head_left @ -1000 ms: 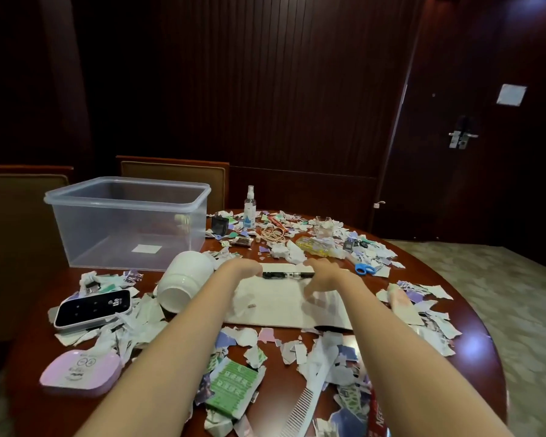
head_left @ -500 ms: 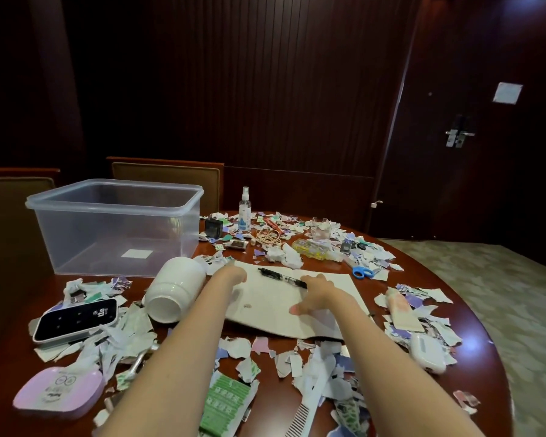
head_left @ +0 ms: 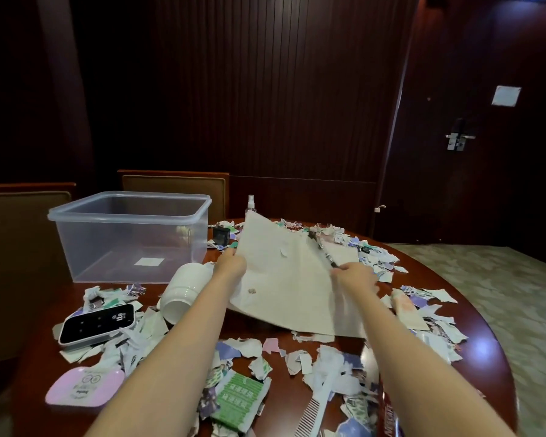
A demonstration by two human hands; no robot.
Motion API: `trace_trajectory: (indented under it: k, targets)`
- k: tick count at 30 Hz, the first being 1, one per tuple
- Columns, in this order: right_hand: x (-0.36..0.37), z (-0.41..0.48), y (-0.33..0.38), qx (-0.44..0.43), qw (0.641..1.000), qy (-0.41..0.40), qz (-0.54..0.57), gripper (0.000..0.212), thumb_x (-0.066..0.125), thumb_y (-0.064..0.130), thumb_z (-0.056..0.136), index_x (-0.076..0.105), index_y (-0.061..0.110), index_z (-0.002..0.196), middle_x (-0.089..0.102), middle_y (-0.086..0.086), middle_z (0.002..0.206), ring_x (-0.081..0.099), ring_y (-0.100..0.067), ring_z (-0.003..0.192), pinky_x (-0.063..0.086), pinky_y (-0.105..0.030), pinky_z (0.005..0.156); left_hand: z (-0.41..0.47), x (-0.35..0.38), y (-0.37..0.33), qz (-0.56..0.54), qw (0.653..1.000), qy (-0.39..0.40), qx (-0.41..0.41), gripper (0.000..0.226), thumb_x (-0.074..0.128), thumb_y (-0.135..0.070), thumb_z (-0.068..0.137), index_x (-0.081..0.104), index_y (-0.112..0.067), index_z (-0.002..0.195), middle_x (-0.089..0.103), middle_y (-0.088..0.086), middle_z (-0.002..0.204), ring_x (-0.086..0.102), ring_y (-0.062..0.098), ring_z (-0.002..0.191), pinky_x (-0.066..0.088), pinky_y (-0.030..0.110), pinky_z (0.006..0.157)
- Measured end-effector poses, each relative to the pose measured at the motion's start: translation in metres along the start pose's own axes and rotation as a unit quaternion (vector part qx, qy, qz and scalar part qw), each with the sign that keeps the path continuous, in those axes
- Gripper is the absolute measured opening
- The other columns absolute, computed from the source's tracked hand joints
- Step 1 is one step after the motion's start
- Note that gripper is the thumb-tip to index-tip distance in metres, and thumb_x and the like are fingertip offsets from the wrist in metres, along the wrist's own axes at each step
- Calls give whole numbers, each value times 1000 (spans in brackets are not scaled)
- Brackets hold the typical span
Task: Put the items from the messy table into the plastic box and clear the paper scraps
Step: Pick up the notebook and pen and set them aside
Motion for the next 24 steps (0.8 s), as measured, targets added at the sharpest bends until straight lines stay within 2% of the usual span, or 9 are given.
trace_trajectory:
  k: [2, 5, 7, 10, 12, 14, 17, 20, 24]
  targets:
    - [-18, 6, -6, 16, 997, -9, 71, 29, 55, 36, 90, 69, 20, 110, 64, -9, 112, 52, -32, 114, 39, -36, 92, 2, -5, 2, -41, 999, 5, 31, 37, 35, -11, 100, 41, -10, 137, 46, 12, 138, 45, 30, 124, 38, 38, 100]
    - [-37, 2, -7, -8, 969, 8, 246, 33, 58, 20, 93, 62, 4, 122, 60, -13, 126, 51, -29, 121, 38, -35, 99, 3, -10, 5, -107, 990, -16, 91, 28, 38, -10, 100, 48, -10, 126, 55, 12, 127, 51, 26, 107, 41, 35, 89]
    - [-45, -4, -4, -48, 950, 12, 308, 37, 57, 12, 92, 56, -3, 126, 56, -15, 131, 48, -28, 125, 37, -32, 101, 1, -12, 4, -150, 980, -39, 122, 30, 38, -8, 100, 47, -11, 129, 55, 8, 126, 50, 23, 113, 39, 33, 90]
    - [-50, -10, 2, -85, 940, -25, 330, 38, 58, 10, 92, 54, -4, 127, 56, -17, 130, 51, -29, 123, 40, -31, 97, -2, -9, 6, -188, 973, -43, 125, 33, 37, -6, 100, 44, -11, 132, 54, 5, 126, 48, 22, 120, 40, 35, 98]
    - [-49, -11, 2, -92, 937, -38, 335, 36, 59, 13, 91, 58, -2, 124, 60, -17, 125, 56, -28, 115, 44, -34, 97, -2, -3, 11, -185, 975, -26, 118, 31, 39, -5, 99, 46, -11, 129, 56, 7, 123, 52, 26, 117, 45, 35, 89]
    - [-44, -15, -2, -102, 949, -41, 296, 33, 59, 14, 91, 62, 1, 121, 63, -15, 120, 58, -24, 108, 44, -31, 91, -2, 4, 17, -166, 981, -12, 98, 33, 40, -6, 99, 45, -11, 131, 55, 4, 119, 52, 24, 113, 44, 31, 83]
    - [-37, -20, -10, -100, 960, -40, 257, 32, 57, 16, 92, 63, 3, 120, 62, -13, 121, 55, -25, 112, 40, -30, 88, 2, 7, 23, -167, 982, -14, 84, 36, 41, -10, 99, 45, -14, 135, 55, 9, 130, 51, 28, 119, 45, 40, 97]
    - [-41, -23, -8, -111, 959, -48, 255, 32, 57, 15, 93, 62, 1, 121, 62, -14, 122, 53, -25, 115, 38, -28, 87, 0, 8, 17, -173, 981, -20, 90, 32, 38, -10, 100, 46, -13, 131, 54, 13, 130, 50, 30, 120, 43, 45, 101]
    - [-48, -25, -1, -122, 945, -52, 298, 38, 61, 16, 90, 59, -1, 124, 60, -13, 126, 52, -25, 120, 38, -27, 91, 0, 6, 10, -221, 971, -49, 72, 37, 36, -9, 101, 41, -12, 138, 50, 11, 136, 46, 32, 126, 40, 45, 105]
Point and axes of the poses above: each hand's wrist, its own z-axis towards the middle knuckle, its own x-axis out of the palm, y = z × x, the point moved 3 cm from there along z, towards the middle knuckle
